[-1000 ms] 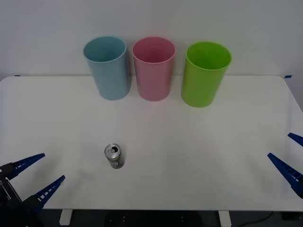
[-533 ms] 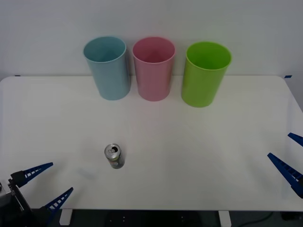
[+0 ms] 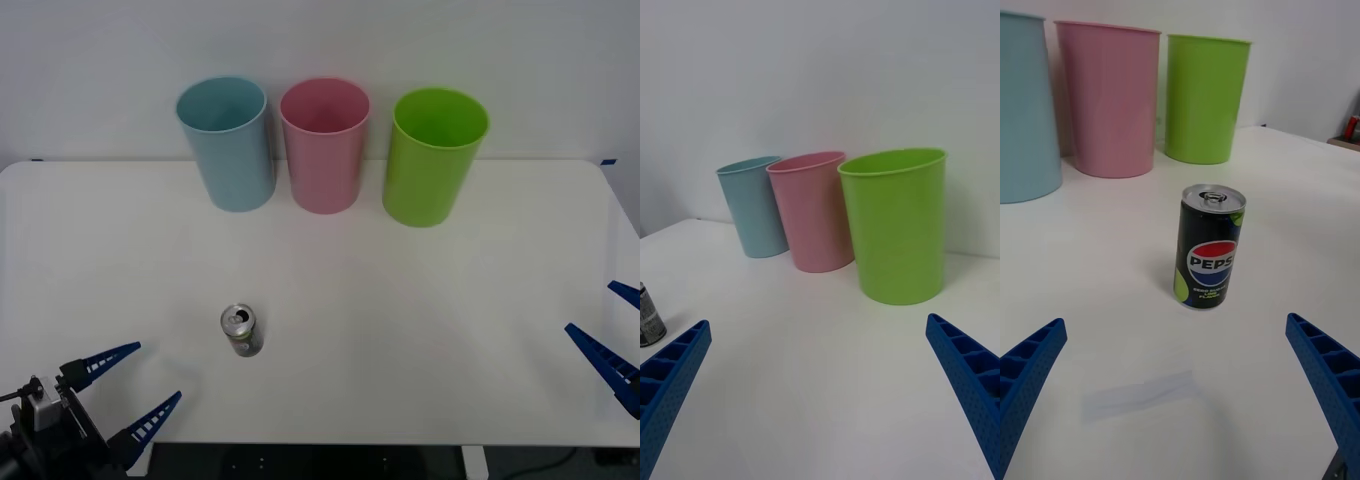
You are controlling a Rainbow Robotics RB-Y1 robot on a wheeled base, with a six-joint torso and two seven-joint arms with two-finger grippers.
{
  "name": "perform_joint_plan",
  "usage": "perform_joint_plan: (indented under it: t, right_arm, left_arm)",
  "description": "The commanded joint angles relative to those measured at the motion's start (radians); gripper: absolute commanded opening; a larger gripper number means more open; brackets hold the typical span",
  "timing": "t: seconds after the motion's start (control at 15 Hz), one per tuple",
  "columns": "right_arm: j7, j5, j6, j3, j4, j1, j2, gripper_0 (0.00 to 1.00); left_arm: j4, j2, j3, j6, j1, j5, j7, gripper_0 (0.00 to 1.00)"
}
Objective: Grasp the object on the table and drop it into the matching bin: aluminum can to the light blue bin, PET bottle to the pink bin.
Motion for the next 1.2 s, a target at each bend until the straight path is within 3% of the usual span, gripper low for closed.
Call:
perform_joint_plan:
  t: [0.07, 0.4, 1.2]
  right_arm:
    - [0.0, 0.0, 0.0, 0.0, 0.0, 0.0, 0.0, 1.0]
    - [0.0, 0.0, 0.0, 0.0, 0.0, 0.0, 0.0, 1.0]
    - [0.0, 0.0, 0.0, 0.0, 0.0, 0.0, 0.0, 1.0]
  left_arm:
    - [0.0, -0.043, -0.003, 0.01, -0.02, -0.019, -0.003, 1.0]
    - [0.003, -0.106, -0.008, 0.03, -0.059, -0.076, -0.003, 1.0]
    - [0.132, -0.112, -0.086, 0.076, -0.191, -0.085, -0.064, 1.0]
